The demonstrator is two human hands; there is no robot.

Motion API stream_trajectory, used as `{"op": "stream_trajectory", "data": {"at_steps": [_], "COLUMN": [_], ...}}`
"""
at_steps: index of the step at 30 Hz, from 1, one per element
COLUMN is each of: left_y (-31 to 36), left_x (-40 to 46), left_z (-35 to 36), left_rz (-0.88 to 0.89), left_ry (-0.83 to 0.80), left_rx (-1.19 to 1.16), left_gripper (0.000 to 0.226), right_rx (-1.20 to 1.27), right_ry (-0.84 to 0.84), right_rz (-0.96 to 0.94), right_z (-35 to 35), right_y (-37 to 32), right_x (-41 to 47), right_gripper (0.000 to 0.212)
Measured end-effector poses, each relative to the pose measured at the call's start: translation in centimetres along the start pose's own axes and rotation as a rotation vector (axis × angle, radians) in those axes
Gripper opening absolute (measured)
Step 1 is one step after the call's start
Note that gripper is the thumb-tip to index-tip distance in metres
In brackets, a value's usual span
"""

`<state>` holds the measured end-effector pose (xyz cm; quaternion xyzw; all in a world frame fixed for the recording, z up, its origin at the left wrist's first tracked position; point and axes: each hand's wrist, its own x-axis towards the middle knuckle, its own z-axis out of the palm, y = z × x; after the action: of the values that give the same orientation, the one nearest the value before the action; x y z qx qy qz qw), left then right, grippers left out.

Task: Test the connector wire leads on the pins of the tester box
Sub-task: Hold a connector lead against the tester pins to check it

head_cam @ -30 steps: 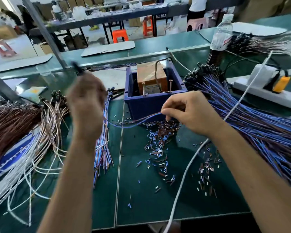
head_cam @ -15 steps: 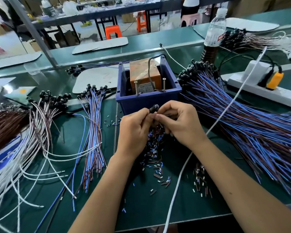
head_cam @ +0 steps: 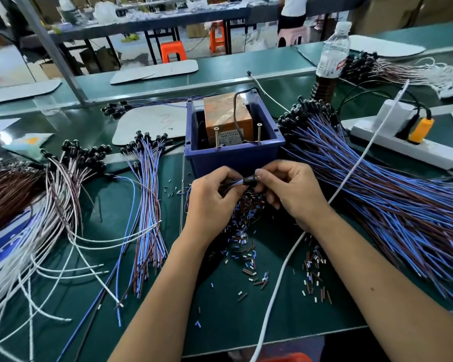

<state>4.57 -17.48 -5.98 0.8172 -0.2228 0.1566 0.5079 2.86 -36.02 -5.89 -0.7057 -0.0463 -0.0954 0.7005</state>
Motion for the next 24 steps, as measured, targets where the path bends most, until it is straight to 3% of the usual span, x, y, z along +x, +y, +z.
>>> {"op": "stream_trajectory", "data": {"at_steps": [8, 18, 24], "left_y": [0.7, 1.6, 0.7], "left_x": [0.1, -0.2, -0.3], "left_z": [-0.6, -1.1, -2.9], "left_rz": [0.020, -0.044, -0.161], "left_ry": [0.027, -0.003, 0.142], "left_rx": [-0.004, -0.131, -0.212], "left_gripper": [0.022, 0.024, 0.025], "right_rx": [-0.033, -0.082, 0.042], "right_ry": [-0.047, -0.128, 0.077], "right_rz": [-0.060, -0.090, -0.085], "right_z": [0.0, -0.3, -2.3], "right_y": [-0.3, -0.9, -1.3], "right_x": [0.0, -0.2, 0.3], "right_gripper": [0.019, 0.017, 0.017]}}
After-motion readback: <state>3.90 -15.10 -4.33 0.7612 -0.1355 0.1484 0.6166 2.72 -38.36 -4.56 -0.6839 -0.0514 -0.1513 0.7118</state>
